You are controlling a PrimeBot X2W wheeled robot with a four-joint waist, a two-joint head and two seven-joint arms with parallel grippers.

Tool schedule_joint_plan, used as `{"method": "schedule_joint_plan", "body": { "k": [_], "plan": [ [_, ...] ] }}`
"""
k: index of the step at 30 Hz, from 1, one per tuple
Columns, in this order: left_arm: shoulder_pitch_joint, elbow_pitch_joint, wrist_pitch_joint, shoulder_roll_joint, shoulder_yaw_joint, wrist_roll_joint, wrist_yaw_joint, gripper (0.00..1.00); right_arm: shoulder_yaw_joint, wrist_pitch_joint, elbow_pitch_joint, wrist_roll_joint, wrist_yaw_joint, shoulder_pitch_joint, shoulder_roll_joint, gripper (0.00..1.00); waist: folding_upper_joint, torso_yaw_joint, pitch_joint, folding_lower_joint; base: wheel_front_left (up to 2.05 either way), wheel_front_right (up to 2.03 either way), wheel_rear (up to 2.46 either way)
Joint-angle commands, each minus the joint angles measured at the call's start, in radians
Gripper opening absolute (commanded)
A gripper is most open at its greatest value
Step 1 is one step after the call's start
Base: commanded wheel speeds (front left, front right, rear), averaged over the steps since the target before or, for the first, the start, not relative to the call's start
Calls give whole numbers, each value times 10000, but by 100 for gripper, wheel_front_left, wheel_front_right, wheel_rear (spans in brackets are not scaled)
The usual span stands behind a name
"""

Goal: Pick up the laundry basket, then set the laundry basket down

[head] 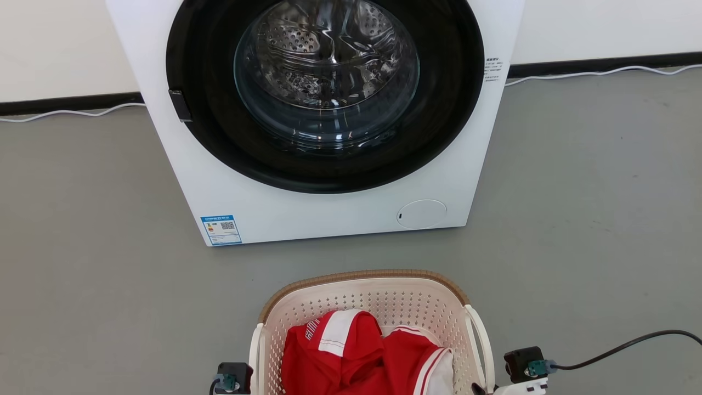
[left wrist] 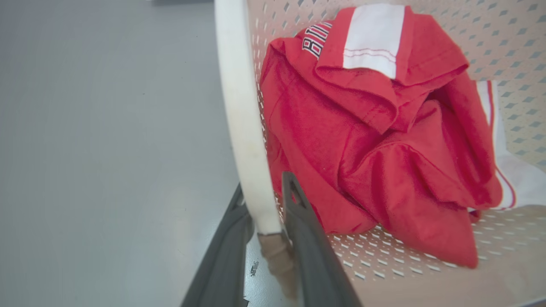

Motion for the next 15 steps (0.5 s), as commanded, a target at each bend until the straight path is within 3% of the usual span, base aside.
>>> {"method": "schedule_joint_plan", "body": {
  "k": [1,15],
  "plan": [
    [-121,-7,-63,286,106,-25,123,0,203,-169,-113,48,71,-499,-41,0,-1,-2,-3,0,0,0,0],
    [-193,19,-87,286,-89,-169,148,0,214,-220,-64,110,71,-568,-41,0,-1,59,93,0,0,0,0]
  ]
}}
